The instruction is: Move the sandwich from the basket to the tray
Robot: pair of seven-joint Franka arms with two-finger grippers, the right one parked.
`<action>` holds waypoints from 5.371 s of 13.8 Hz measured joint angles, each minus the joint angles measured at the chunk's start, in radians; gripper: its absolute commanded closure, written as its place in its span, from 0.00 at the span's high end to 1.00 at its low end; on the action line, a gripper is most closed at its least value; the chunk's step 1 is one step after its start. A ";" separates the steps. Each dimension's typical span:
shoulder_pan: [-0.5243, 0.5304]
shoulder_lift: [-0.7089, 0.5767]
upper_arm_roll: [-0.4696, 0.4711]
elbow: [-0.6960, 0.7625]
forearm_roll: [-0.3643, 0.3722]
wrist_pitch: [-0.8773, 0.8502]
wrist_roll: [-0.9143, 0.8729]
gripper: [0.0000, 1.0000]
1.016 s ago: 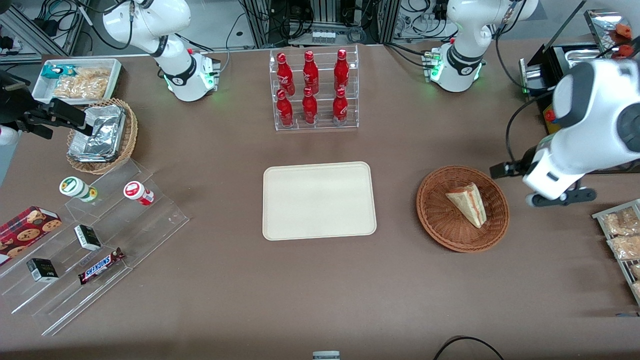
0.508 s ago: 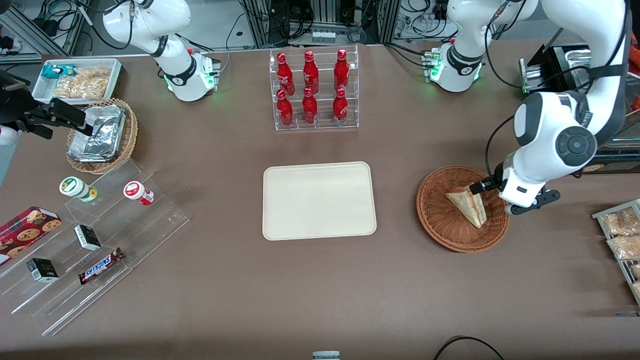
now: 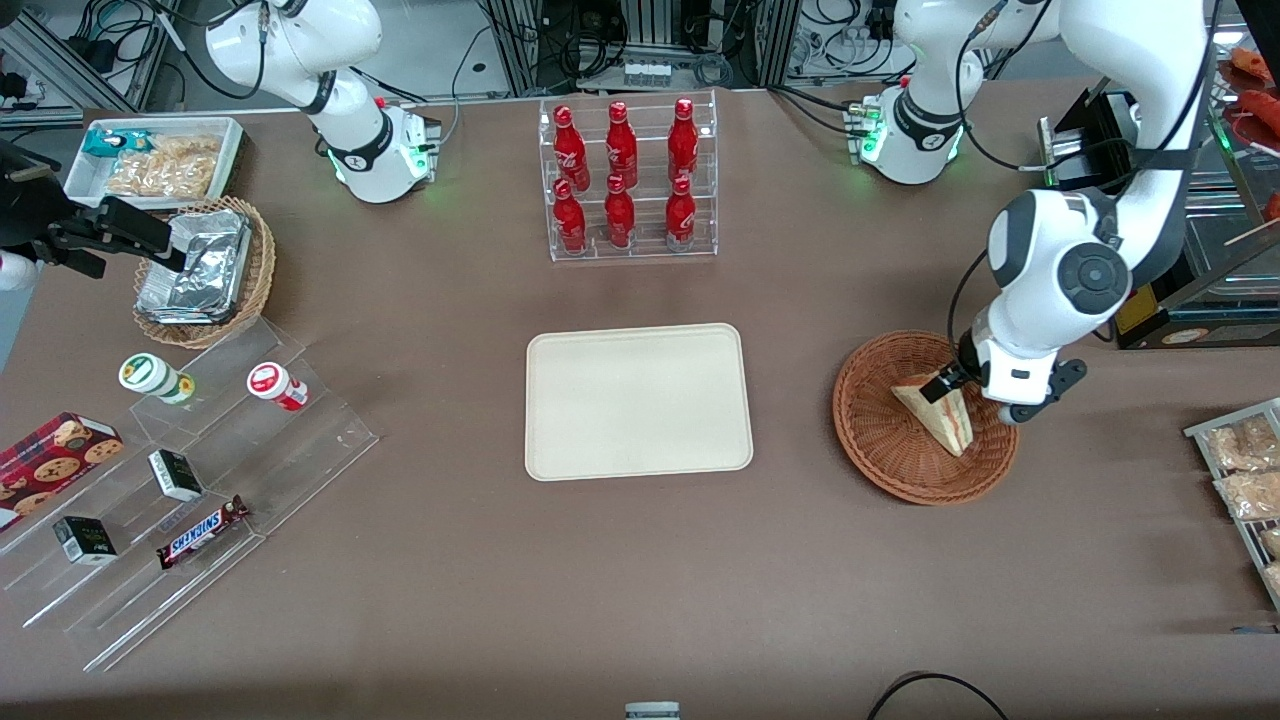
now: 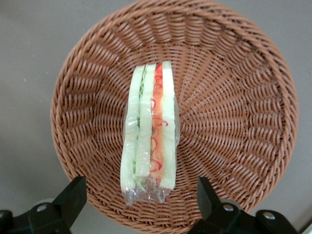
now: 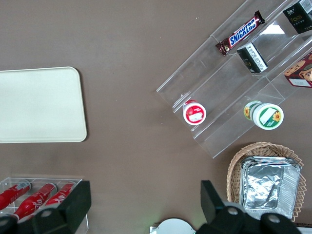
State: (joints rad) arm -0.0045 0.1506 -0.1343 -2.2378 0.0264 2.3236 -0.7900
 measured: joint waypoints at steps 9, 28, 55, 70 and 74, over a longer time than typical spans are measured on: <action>0.003 0.088 0.008 -0.009 0.000 0.075 -0.079 0.52; -0.157 0.120 -0.014 0.354 -0.002 -0.413 0.160 0.09; -0.671 0.684 -0.061 0.912 0.072 -0.248 -0.301 0.12; -0.609 0.481 -0.045 0.937 0.083 -0.512 -0.236 1.00; -0.495 0.421 -0.041 0.922 0.084 -0.678 -0.224 1.00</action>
State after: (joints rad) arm -0.4991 0.5718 -0.1757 -1.3158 0.1101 1.6457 -1.0145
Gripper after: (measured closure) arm 0.000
